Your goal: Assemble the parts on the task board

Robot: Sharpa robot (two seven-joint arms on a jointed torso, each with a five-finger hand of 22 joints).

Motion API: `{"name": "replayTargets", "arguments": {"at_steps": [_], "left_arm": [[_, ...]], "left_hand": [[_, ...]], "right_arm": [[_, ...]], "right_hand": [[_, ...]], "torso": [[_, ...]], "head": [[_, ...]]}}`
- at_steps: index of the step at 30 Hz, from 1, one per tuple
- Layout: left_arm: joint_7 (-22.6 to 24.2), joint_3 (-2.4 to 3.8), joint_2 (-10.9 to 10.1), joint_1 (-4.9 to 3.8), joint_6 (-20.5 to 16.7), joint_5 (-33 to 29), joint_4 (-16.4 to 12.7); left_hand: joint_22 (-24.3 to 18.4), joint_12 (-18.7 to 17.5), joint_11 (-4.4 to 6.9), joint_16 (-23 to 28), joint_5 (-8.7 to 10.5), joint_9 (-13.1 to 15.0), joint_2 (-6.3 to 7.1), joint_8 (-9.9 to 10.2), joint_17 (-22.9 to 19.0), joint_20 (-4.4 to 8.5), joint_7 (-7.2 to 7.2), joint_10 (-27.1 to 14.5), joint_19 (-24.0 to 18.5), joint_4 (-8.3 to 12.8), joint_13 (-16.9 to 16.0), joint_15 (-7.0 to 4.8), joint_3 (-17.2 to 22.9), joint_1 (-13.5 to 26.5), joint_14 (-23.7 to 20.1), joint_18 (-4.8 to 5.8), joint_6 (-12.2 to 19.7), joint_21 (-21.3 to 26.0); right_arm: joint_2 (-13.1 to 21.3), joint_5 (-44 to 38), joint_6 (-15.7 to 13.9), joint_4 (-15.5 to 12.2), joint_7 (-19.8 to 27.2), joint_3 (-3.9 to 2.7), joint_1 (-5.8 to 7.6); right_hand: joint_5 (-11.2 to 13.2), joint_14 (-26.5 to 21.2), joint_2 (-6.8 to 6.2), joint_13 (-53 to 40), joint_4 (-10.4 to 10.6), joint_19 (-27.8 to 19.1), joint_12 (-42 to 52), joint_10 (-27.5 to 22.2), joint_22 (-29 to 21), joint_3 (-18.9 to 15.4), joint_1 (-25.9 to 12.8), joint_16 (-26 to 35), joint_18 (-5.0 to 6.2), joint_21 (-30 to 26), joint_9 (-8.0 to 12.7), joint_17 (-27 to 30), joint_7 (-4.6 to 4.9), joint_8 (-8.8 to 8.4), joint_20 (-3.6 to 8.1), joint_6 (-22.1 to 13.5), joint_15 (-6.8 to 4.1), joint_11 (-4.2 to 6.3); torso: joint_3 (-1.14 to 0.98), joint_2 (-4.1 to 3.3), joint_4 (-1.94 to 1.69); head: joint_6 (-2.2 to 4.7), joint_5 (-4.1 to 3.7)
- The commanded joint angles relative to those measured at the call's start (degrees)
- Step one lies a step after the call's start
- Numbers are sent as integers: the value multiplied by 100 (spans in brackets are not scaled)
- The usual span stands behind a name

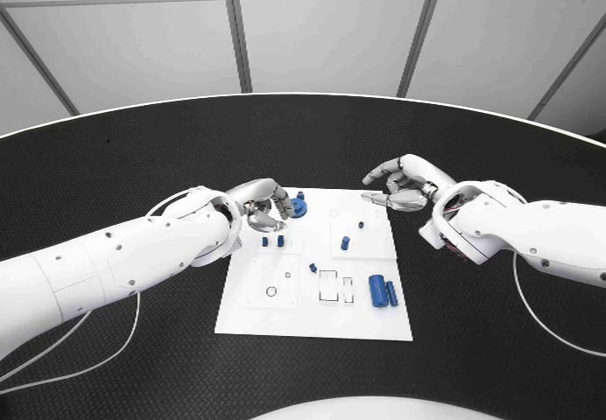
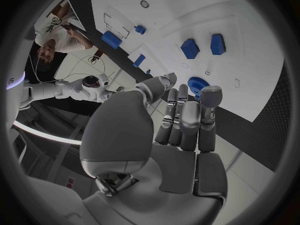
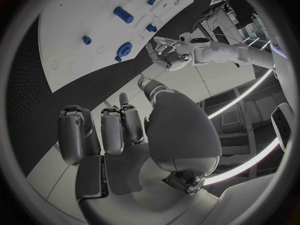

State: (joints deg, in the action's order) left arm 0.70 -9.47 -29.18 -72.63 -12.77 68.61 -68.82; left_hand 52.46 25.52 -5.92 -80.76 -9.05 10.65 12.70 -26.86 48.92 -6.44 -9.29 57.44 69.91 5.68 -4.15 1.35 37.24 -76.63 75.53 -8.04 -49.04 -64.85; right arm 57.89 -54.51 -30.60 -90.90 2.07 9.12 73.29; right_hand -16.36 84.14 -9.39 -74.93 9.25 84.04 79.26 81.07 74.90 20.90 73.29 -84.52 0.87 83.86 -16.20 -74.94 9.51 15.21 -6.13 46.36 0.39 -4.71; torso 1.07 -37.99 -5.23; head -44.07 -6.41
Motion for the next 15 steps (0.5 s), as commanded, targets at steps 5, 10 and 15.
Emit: {"name": "replayTargets", "arguments": {"at_steps": [5, 10, 15], "left_arm": [[-31, 17, -196, -40, 199, -79, -264], [-19, 17, -262, -45, 292, 30, -449], [-18, 12, -276, -38, 316, 255, -656]], "left_hand": [[-171, -63, -5, 67, 6, 2, 83, 2, -166, -6, -15, -37, -163, 15, 10, 20, 0, 27, -113, -89, -50, 142], [-399, -119, -29, 152, 1, -7, 177, 30, -418, -28, -29, -120, -333, 16, 18, 44, -74, 111, -255, -135, -4, 321], [-661, -166, -51, 228, 3, -17, 262, 63, -669, -53, -42, -216, -521, 27, 17, 68, -188, 164, -409, -187, 61, 534]], "right_arm": [[-4, 0, 6, 17, 3, 0, -1], [1, 0, 10, 22, 4, 1, -1], [2, 0, 15, 23, 11, 1, -2]], "right_hand": [[-36, 336, -16, -443, -14, 288, 23, 37, 950, 44, 23, 3, 90, -13, 10, -403, 15, 33, 33, 38, -40, 18], [-36, 336, -16, -443, -14, 288, 23, 37, 950, 44, 23, 3, 90, -13, 10, -403, 15, 33, 33, 38, -40, 18], [-38, 337, -14, -443, -18, 287, 23, 37, 948, 50, 29, 1, 91, -15, 10, -408, 15, 34, 33, 40, -40, 18]], "torso": [[-14, 41, -2], [-20, 52, -2], [-13, 41, -5]], "head": [[4, -8], [0, -20], [16, -28]]}}
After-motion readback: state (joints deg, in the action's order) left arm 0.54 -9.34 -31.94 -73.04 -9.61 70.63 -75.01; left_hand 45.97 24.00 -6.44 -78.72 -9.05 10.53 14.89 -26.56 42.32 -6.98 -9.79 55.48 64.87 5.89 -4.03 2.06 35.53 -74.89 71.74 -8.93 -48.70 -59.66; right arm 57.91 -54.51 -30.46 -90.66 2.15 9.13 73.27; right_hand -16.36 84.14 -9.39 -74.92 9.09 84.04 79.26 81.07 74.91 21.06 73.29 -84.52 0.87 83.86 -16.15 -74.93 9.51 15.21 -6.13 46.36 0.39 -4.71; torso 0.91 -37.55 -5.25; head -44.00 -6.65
